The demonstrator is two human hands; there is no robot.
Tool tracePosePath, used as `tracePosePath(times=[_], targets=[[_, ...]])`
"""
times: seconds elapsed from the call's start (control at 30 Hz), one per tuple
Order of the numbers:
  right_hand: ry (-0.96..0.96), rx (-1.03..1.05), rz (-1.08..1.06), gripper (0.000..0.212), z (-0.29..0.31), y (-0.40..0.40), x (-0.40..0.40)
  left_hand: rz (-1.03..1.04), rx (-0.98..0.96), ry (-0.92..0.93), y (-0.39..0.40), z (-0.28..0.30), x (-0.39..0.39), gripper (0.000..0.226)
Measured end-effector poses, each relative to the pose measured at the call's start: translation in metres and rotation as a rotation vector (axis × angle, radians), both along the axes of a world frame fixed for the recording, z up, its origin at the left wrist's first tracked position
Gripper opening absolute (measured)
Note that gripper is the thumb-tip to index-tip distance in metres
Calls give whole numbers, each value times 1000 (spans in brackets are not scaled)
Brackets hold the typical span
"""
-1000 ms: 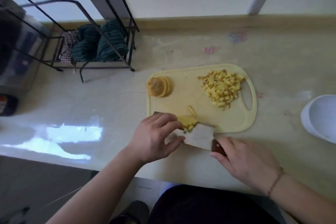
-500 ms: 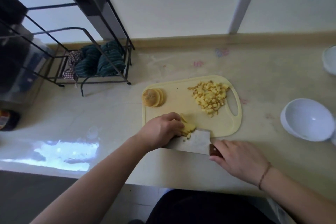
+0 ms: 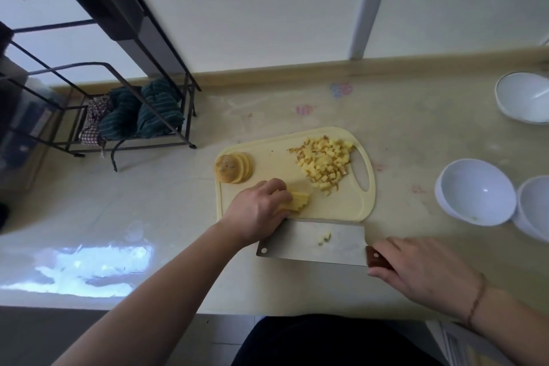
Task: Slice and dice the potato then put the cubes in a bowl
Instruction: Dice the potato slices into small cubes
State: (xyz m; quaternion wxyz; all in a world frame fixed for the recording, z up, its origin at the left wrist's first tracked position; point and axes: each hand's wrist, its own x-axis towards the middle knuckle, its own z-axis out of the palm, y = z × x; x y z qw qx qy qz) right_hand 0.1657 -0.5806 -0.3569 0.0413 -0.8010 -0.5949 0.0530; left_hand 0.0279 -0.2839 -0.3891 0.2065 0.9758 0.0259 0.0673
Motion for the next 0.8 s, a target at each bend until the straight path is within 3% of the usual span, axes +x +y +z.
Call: tracePosePath(times=[0.17,0.33,0.4,0.47,0.8], targets=[[-17,-3,-15,58,17,-2,13,-18,-97,-205,-17,47,18,26],[-45,-34,-66,63,38,29,32,-203,128,71,-28,62,55,44],[26,-50,-40,58,44,39,38,-143,182,231,-28,62,69,41],[75,-140,-41,58,49,46,42,-79,189,270,-28,61,79,39],[-6,-255,7,53,46,52,50,74,253,475,-28,53,122,36]])
